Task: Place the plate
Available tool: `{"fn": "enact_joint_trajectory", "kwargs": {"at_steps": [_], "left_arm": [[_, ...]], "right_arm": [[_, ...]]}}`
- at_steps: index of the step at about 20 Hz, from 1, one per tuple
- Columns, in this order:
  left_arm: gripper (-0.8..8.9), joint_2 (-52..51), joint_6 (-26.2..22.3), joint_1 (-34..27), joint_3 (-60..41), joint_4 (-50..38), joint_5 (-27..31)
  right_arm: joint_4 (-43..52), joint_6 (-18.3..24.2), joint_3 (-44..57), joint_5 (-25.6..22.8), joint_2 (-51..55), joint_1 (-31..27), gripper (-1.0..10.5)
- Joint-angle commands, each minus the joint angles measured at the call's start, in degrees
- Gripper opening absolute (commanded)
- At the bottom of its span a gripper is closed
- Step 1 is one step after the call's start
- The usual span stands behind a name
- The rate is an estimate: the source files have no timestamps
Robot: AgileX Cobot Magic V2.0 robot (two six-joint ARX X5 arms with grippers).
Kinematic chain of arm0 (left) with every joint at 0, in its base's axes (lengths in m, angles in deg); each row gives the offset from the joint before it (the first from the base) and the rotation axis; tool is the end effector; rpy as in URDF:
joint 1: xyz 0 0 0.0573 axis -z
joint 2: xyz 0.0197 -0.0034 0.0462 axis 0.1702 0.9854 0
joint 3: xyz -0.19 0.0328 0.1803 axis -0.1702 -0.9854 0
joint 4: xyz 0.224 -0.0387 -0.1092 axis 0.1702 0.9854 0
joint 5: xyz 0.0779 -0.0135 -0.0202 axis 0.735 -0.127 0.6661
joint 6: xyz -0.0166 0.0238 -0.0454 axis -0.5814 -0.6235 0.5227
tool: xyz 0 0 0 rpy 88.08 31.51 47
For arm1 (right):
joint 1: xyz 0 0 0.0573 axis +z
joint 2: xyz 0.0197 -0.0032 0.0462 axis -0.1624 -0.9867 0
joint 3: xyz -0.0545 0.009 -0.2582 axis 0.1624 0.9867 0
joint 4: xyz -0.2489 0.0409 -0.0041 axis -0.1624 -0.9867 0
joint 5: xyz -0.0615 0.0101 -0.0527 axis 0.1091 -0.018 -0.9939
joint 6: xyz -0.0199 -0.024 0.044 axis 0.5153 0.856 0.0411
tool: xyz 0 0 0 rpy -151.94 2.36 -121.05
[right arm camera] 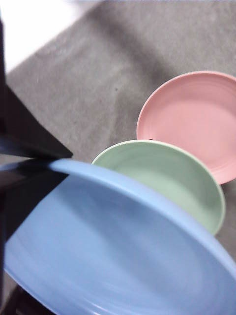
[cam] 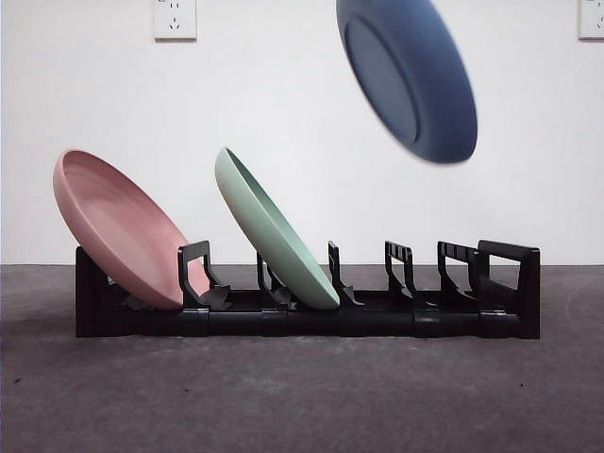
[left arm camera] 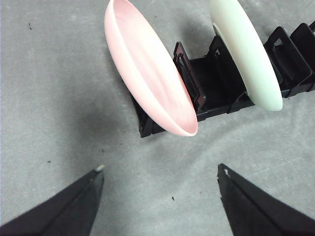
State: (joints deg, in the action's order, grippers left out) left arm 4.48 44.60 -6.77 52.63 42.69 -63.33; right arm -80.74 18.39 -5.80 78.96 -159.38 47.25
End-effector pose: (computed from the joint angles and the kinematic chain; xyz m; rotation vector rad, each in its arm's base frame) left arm 0.1441 -0.0166 0.3301 -0.0165 0.7286 -0.3778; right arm 0.2091 0.1697 0.4090 -0.1436 0.8626 0.7696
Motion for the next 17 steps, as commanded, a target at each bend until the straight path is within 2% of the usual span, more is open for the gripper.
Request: {"fn": "enact_joint_trajectory", "kwargs": {"at_steps": [1,5,10,11,14,17], "left_arm": [[3.71,0.35,0.42,0.11,1.4,-0.31,-0.22],[3.71,0.35,0.42,0.11,1.4,-0.37,-0.22],[3.71,0.35,0.42,0.11,1.4,-0.37,-0.22],[3.71,0.35,0.44,0.11,1.4,-0.35,-0.22],[3.71,0.35,0.42,0.11,1.4,-0.37,-0.22],[3.71,0.35,0.44,0.11,1.4,-0.35,-0.22]], "right_arm": [[6.14,1.27,6.84,-7.34,4.74,5.44,0.1],[21.44,1.27,26.56,-16.24,16.04,17.38,0.1],[25.11,3.26,41.35,-34.21,21.27,35.89,0.1],[25.03,3.52,43.39,-35.93,21.27,39.36,0.1],[25.22,4.46,48.54,-36.35,21.18,48.57,0.1],[25.51,4.48,51.52,-35.91,21.07,53.53,0.1]]}}
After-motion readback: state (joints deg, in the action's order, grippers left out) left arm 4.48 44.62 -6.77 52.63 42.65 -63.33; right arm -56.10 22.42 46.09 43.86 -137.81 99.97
